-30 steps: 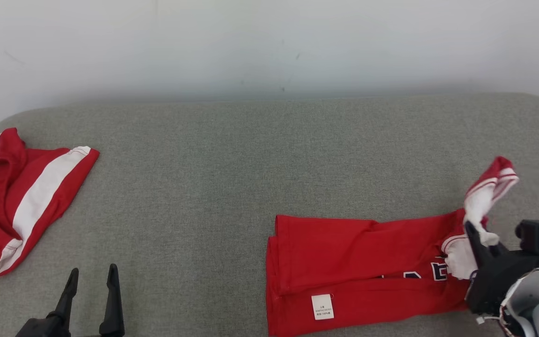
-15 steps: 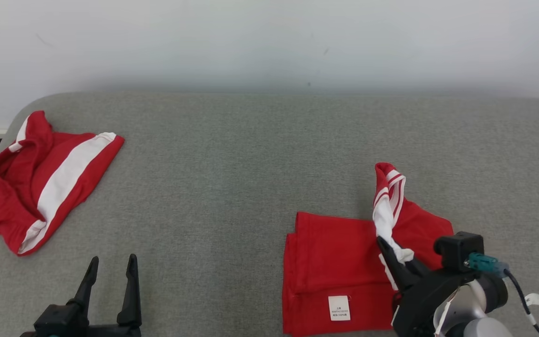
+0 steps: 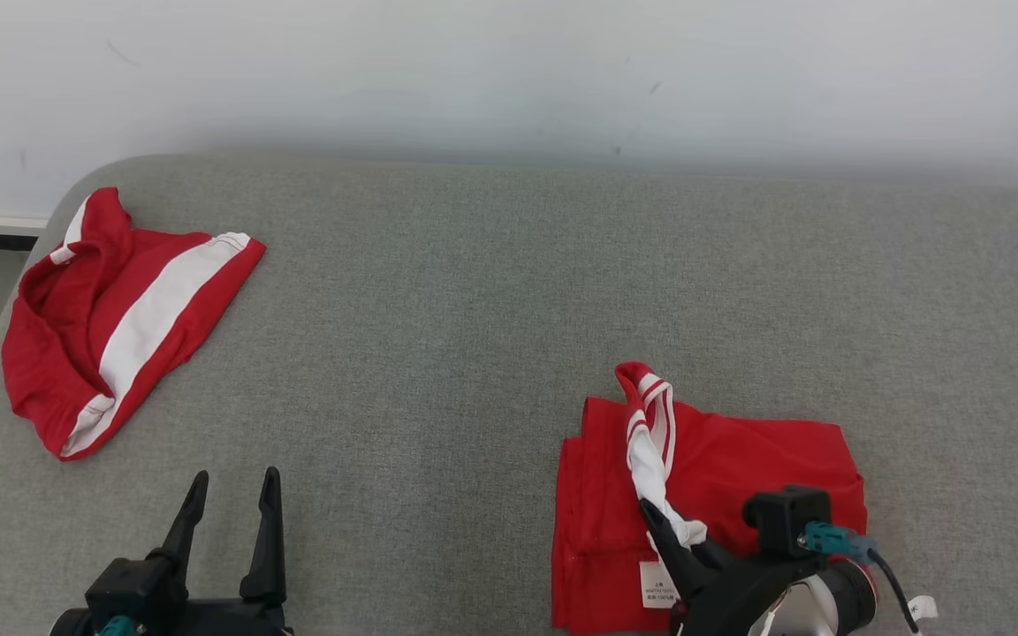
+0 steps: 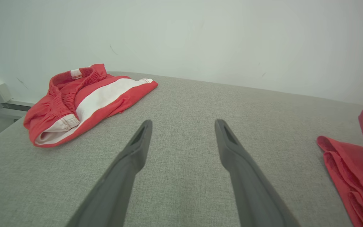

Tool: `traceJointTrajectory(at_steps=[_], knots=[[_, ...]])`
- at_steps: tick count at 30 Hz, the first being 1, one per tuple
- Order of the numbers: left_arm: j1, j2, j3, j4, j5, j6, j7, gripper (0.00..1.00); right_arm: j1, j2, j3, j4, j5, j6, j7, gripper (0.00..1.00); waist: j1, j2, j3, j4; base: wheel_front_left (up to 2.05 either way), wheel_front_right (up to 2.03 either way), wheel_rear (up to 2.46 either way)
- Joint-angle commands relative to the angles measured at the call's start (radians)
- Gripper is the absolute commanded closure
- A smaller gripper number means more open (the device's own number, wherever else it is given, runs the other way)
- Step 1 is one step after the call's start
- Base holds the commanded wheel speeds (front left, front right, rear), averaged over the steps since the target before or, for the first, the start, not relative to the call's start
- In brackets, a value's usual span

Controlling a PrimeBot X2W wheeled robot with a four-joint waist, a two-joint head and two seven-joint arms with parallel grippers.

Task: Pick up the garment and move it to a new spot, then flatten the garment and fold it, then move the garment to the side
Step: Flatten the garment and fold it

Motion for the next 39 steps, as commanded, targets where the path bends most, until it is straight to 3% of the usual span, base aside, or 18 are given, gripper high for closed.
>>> traceJointTrajectory(at_steps=[1, 21, 22, 23, 24, 30, 39], knots=[[-0.010, -0.001, -0.001, 0.002, -0.008, 0.001, -0.003, 0.00, 0.002, 0.006, 0.001, 0.007, -0.001, -0.002, -0.008, 1.00, 0.0000, 0.0000, -0.001, 0.000, 0.00, 0.00, 0.00], [-0.025, -0.003, -0.027, 0.024, -0.019, 0.001, -0.003, 0.00, -0.095, 0.014, 0.139, 0.202, 0.130, -0.002, -0.174, 1.00, 0.0000, 0.0000, -0.001, 0.020, 0.00, 0.00, 0.00], [-0.025, -0.002, -0.028, 0.025, -0.020, 0.001, -0.003, 0.00, -0.100, 0.014, 0.143, 0.211, 0.134, -0.002, -0.180, 0.77, 0.0000, 0.0000, -0.001, 0.020, 0.00, 0.00, 0.00], [-0.025, -0.001, -0.028, 0.026, -0.021, 0.001, -0.003, 0.00, -0.106, 0.014, 0.148, 0.218, 0.134, -0.002, -0.190, 0.31, 0.0000, 0.0000, -0.001, 0.020, 0.00, 0.00, 0.00], [-0.025, 0.000, -0.028, 0.026, -0.021, 0.001, -0.003, 0.00, -0.114, 0.014, 0.145, 0.224, 0.132, -0.002, -0.202, 0.00, 0.0000, 0.0000, -0.001, 0.019, 0.00, 0.00, 0.00], [-0.012, 0.004, -0.022, 0.026, -0.021, 0.001, -0.003, 0.00, -0.143, 0.014, 0.096, 0.220, 0.097, -0.002, -0.287, 0.00, 0.0000, 0.0000, -0.010, 0.004, 0.00, 0.00, 0.00], [0.028, 0.011, 0.000, 0.004, -0.009, 0.001, -0.003, 0.00, -0.113, 0.006, -0.141, 0.110, -0.043, -0.002, -0.387, 0.00, 0.0000, 0.0000, -0.032, -0.036, 0.00, 0.00, 0.00]])
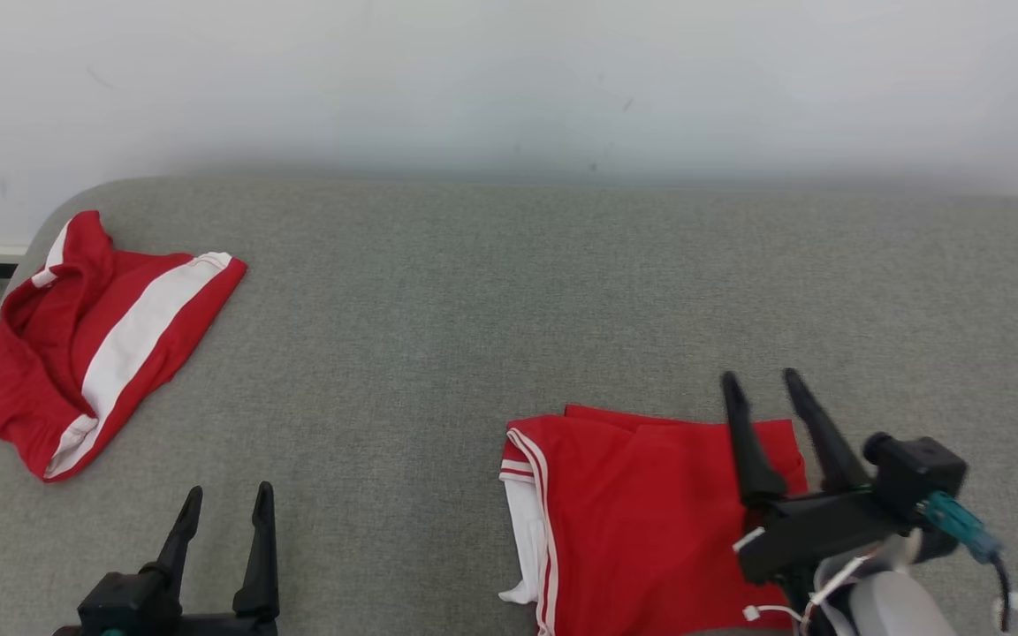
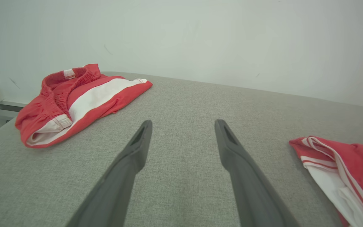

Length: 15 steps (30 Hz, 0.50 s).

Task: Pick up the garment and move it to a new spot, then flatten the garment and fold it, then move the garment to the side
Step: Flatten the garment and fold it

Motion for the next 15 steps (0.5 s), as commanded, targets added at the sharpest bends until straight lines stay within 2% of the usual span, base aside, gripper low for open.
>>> traceJointTrajectory(at_steps=[1, 7, 15], knots=[[0.015, 0.005, 0.005, -0.005, 0.010, 0.001, -0.003, 0.00, 0.023, -0.008, -0.019, -0.018, -0.017, -0.002, -0.009, 0.00, 0.0000, 0.0000, -0.008, -0.013, 0.00, 0.00, 0.00], [0.035, 0.008, 0.031, -0.044, 0.026, 0.001, -0.003, 0.00, 0.105, -0.017, -0.115, -0.117, -0.070, -0.002, -0.031, 0.00, 0.0000, 0.0000, -0.018, -0.041, 0.00, 0.00, 0.00], [0.052, 0.008, 0.063, -0.086, 0.059, 0.001, -0.003, 0.00, 0.224, -0.005, -0.160, -0.171, -0.091, -0.002, -0.054, 0.00, 0.0000, 0.0000, -0.033, -0.072, 0.00, 0.00, 0.00]])
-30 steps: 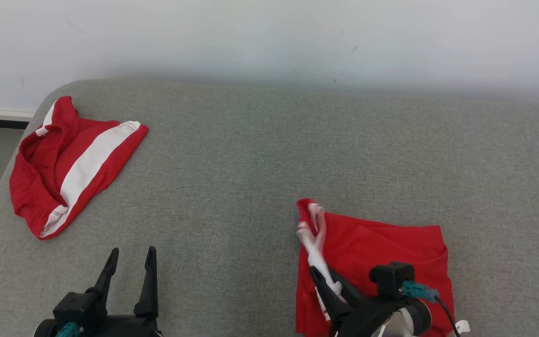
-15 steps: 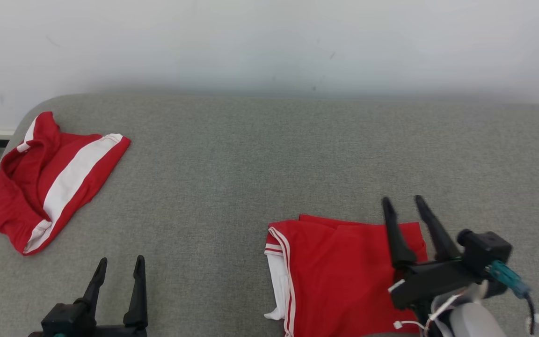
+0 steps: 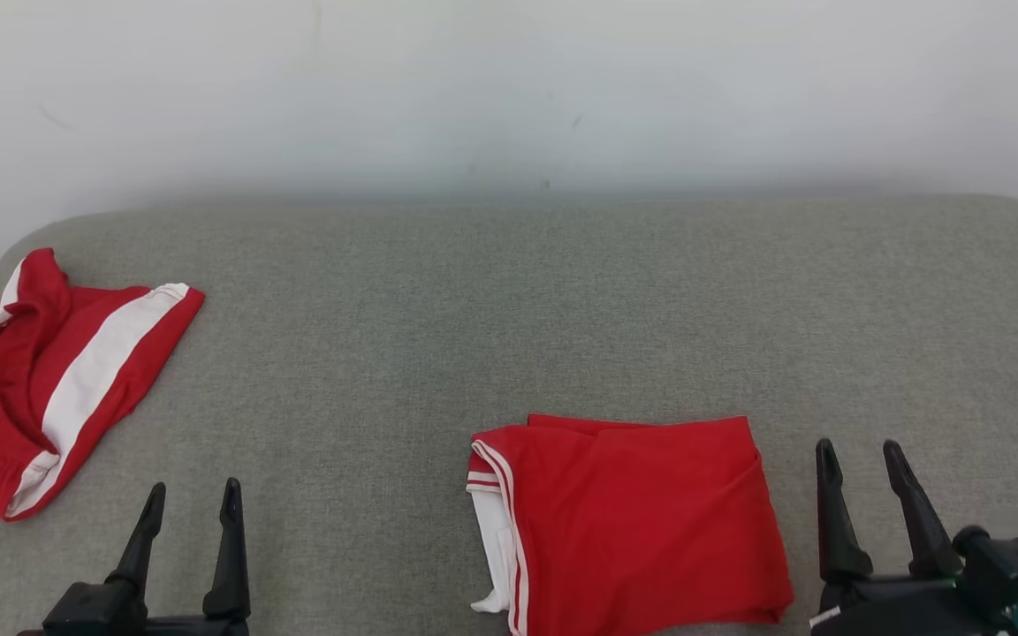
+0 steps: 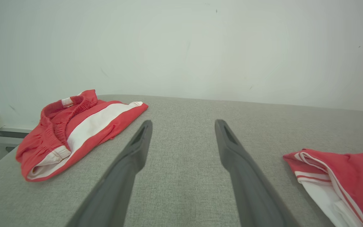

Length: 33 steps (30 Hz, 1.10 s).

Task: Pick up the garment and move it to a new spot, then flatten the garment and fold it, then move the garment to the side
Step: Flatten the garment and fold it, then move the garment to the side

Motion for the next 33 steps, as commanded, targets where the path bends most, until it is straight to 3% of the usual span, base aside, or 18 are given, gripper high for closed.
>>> traceJointTrajectory(at_steps=[1, 14, 33], knots=[[0.013, 0.001, 0.005, -0.008, 0.011, 0.001, -0.003, 0.00, 0.022, 0.002, -0.005, -0.006, -0.006, -0.002, -0.008, 0.00, 0.0000, 0.0000, -0.007, -0.009, 0.00, 0.00, 0.00], [0.060, 0.005, 0.054, -0.024, 0.092, 0.001, -0.003, 0.00, 0.105, 0.009, 0.008, -0.019, -0.021, -0.002, -0.024, 0.00, 0.0000, 0.0000, -0.039, -0.028, 0.00, 0.00, 0.00], [0.073, 0.002, 0.059, -0.008, 0.104, 0.001, -0.003, 0.00, 0.110, 0.010, 0.052, -0.045, -0.061, -0.002, 0.008, 0.00, 0.0000, 0.0000, -0.055, 0.002, 0.00, 0.00, 0.00]])
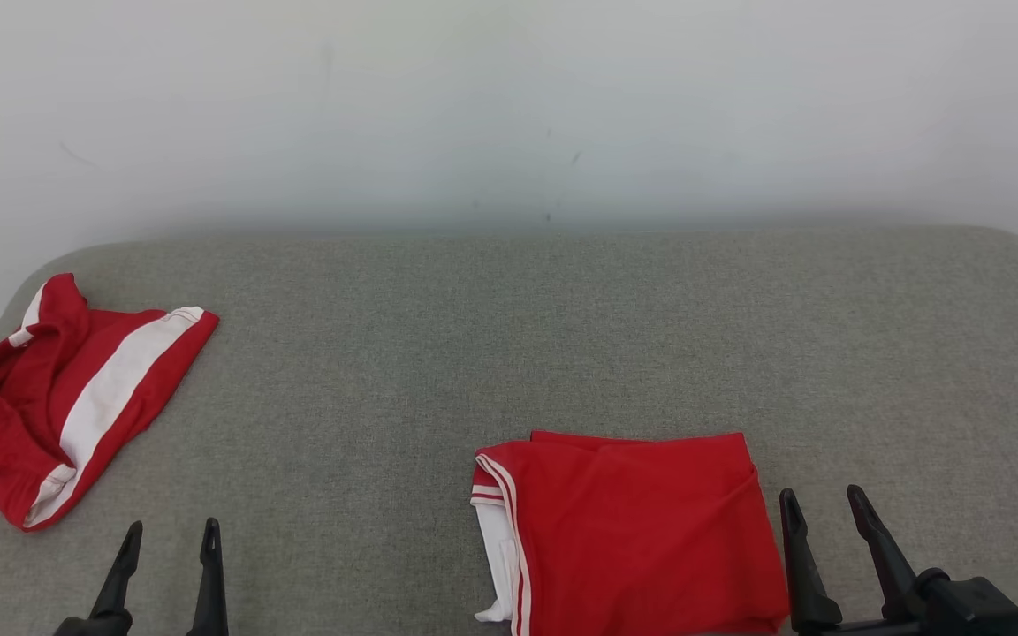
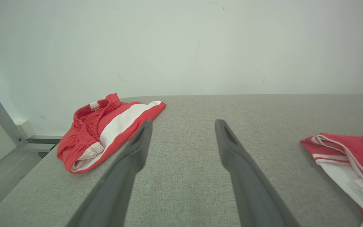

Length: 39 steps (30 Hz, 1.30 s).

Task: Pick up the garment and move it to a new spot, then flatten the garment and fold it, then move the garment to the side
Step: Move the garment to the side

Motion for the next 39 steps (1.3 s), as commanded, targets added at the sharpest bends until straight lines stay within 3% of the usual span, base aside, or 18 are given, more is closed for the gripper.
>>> traceJointTrajectory(at_steps=[1, 34, 39], knots=[[0.012, -0.001, 0.000, -0.004, -0.003, 0.001, -0.003, 0.00, 0.009, 0.001, 0.003, -0.004, -0.004, -0.002, 0.003, 0.00, 0.0000, 0.0001, 0.000, 0.000, 0.00, 0.00, 0.00], [0.017, 0.008, -0.024, 0.002, -0.009, 0.001, -0.003, 0.00, 0.000, 0.002, 0.015, 0.006, -0.008, -0.002, 0.031, 0.00, 0.0000, 0.0001, -0.006, 0.001, 0.00, 0.00, 0.00], [0.021, 0.007, -0.016, -0.001, -0.009, 0.007, -0.003, 0.00, -0.062, -0.023, 0.024, -0.002, -0.025, -0.002, 0.045, 0.00, 0.0000, 0.0001, -0.002, -0.009, 0.00, 0.00, 0.00]])
